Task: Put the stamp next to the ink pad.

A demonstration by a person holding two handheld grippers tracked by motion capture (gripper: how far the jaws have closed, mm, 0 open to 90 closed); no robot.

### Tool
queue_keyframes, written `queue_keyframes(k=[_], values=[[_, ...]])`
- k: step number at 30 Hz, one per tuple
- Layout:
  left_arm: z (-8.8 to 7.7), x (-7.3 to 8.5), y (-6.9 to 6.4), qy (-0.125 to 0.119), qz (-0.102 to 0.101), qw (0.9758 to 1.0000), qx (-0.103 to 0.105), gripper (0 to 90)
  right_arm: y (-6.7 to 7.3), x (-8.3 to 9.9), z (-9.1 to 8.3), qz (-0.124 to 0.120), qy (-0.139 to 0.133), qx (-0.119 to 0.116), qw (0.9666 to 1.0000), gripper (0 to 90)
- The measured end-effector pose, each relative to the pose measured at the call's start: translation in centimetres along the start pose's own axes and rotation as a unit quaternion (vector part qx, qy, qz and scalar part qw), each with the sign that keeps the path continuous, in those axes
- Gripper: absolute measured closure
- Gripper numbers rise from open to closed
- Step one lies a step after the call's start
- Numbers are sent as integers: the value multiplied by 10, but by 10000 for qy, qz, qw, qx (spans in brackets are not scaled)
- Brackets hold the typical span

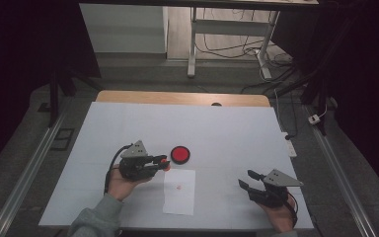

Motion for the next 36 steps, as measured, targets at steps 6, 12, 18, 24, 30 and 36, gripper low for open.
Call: queue_keyframes(k=[6, 12, 18, 24, 30, 36], values=[[0, 3, 8, 24, -71, 9999, -156, 722, 0, 0, 1, -3, 14, -8, 10000, 468], [4, 7, 20, 147, -197, 9987, -457, 722, 0, -1, 1, -17, 8, -26, 10000, 469], [11, 11, 29, 286, -268, 9970, -671, 722, 1, -1, 3, -26, 10, -42, 10000, 468], [21, 13, 37, 328, -369, 9957, -780, 722, 1, -1, 3, -37, 44, -47, 10000, 467], [37, 16, 44, 487, -443, 9936, -919, 721, 1, -1, 4, -45, 49, -48, 10000, 468], [45, 21, 49, 644, -499, 9921, -955, 720, 1, -1, 4, -47, 59, -58, 10000, 466]])
Point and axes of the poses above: each handheld gripper's, and its own axes: z roughly forward along the jaws, x roughly out of its underside, y roughly to its left, the point moved 2 cm from there along z, roughly forward along the jaws, and after that the axes turned 14 degrees about y, right-handed, at the moved point
